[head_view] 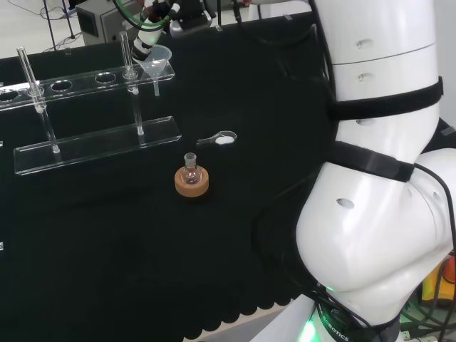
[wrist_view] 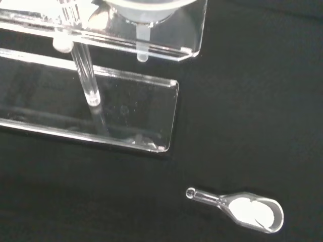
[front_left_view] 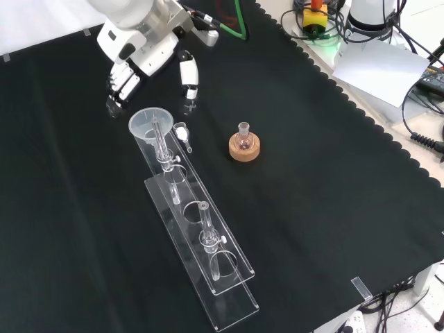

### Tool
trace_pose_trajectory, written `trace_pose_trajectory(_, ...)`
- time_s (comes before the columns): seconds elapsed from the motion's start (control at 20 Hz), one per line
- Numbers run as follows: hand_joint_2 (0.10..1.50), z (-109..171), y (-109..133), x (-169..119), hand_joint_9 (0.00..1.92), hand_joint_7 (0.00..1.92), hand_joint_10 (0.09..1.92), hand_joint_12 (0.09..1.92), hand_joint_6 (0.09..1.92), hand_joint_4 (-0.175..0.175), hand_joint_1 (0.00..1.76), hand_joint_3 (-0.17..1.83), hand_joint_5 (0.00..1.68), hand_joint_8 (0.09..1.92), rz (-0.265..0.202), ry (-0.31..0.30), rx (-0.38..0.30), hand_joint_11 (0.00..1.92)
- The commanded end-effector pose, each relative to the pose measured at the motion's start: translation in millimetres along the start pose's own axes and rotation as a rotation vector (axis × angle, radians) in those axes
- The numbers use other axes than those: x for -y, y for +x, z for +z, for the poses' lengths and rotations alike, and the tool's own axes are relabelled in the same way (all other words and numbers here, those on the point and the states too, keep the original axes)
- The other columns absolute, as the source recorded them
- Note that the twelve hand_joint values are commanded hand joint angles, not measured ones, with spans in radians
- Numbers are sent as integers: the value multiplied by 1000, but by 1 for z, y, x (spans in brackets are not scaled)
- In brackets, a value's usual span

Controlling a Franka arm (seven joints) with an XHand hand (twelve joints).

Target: Pick up the funnel from the transparent funnel stand.

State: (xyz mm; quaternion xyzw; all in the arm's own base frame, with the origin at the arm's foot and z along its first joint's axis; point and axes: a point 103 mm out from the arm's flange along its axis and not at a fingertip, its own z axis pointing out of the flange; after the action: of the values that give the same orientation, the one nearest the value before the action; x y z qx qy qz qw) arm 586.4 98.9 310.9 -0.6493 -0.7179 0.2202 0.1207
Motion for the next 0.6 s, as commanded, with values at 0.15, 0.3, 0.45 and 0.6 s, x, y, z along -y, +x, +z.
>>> trace_pose_trajectory(0.15,657,6,10,-7,164,0,910,1461,87,-46,579,378,55,513,-15,38,60,374)
trace_pose_trajectory(0.3,651,7,11,-10,151,0,913,1453,87,-46,586,387,50,440,-18,47,74,375)
trace_pose_trajectory(0.45,645,9,10,-12,110,0,920,1458,87,-46,595,395,46,394,-16,57,90,349)
trace_pose_trajectory(0.6,642,11,10,-15,98,0,929,1463,87,-46,602,400,53,393,-12,70,100,332)
